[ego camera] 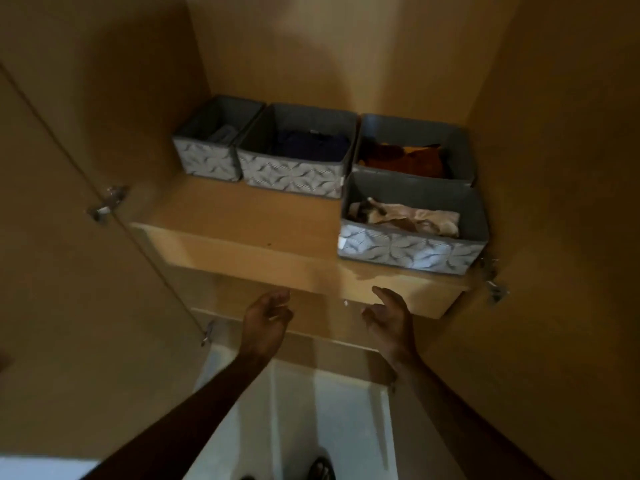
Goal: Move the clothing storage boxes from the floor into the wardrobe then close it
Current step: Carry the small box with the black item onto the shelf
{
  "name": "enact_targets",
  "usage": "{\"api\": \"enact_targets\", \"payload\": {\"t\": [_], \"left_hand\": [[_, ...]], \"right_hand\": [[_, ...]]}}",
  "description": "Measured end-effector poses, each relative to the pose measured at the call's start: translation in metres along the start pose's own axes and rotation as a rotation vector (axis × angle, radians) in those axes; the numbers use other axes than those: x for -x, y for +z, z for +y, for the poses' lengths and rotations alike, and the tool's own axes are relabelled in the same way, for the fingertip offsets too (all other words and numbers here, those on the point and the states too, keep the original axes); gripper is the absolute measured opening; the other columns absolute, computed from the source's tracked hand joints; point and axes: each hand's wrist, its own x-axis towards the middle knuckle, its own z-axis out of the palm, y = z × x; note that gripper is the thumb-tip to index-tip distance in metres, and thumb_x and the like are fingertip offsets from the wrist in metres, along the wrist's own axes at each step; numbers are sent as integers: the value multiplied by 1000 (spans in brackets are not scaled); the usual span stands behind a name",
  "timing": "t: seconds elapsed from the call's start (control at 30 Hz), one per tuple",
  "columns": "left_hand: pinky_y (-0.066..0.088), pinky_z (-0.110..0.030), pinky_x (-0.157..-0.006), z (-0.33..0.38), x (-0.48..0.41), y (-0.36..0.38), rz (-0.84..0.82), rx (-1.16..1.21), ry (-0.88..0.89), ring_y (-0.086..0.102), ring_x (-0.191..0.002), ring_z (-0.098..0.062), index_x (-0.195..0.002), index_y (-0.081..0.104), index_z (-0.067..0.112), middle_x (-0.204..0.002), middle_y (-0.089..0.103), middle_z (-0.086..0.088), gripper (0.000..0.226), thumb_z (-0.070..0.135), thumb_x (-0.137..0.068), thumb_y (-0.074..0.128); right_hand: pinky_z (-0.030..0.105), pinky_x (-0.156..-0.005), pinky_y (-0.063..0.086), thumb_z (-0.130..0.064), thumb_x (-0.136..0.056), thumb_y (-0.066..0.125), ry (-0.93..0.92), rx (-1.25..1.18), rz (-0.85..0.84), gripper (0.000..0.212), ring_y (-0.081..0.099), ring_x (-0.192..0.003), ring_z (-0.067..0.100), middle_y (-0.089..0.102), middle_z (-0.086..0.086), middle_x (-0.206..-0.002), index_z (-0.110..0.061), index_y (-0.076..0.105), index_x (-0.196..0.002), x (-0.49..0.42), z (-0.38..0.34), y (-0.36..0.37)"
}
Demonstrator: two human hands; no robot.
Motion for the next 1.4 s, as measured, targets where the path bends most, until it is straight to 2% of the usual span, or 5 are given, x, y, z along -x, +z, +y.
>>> {"api": "enact_targets", "payload": {"t": [0.4, 0.63, 0.8, 1.1, 1.4], "left_hand": [[47, -7, -72, -77, 166, -142, 386, 31, -262, 65, -96, 0, -114, 66, 15, -105, 72, 2, 27, 6, -88, 66], [49, -21, -86, -106, 309, -209, 684, 141, -369, 66, -100, -6, -115, 65, 15, -107, 72, -1, 27, 6, -89, 65], [46, -15, -81, -127, 432, -243, 980, 201, -434, 65, -100, -7, -114, 65, 14, -108, 70, 2, 25, 6, -90, 63], [53, -40, -93, -151, 604, -245, 1483, 326, -623, 66, -102, -15, -119, 66, 13, -110, 70, 0, 29, 9, -90, 65], [42, -5, -72, -178, 697, -227, 1862, 403, -807, 60, -91, 4, -117, 65, 15, -106, 67, 4, 27, 11, -91, 64]], "right_hand": [[25, -88, 51, -23, -87, 66, -5, 71, -669, 46, 58, -106, 8, 54, -3, -132, -19, 56, -131, 117, -27, 112], [9, -72, 46, -28, -88, 64, -74, 118, -1023, 49, 57, -101, -2, 55, -8, -129, -22, 52, -135, 231, -60, 162], [7, -73, 44, -24, -87, 65, -203, 187, -1306, 49, 58, -97, -1, 60, -5, -124, -19, 53, -134, 327, -78, 199], [13, -77, 45, -27, -88, 64, -517, 332, -1826, 51, 58, -95, -4, 57, -7, -129, -20, 50, -137, 492, -108, 260], [10, -71, 44, -29, -87, 65, -767, 482, -2276, 45, 59, -91, -3, 61, -7, -120, -23, 56, -131, 656, -104, 300]]}}
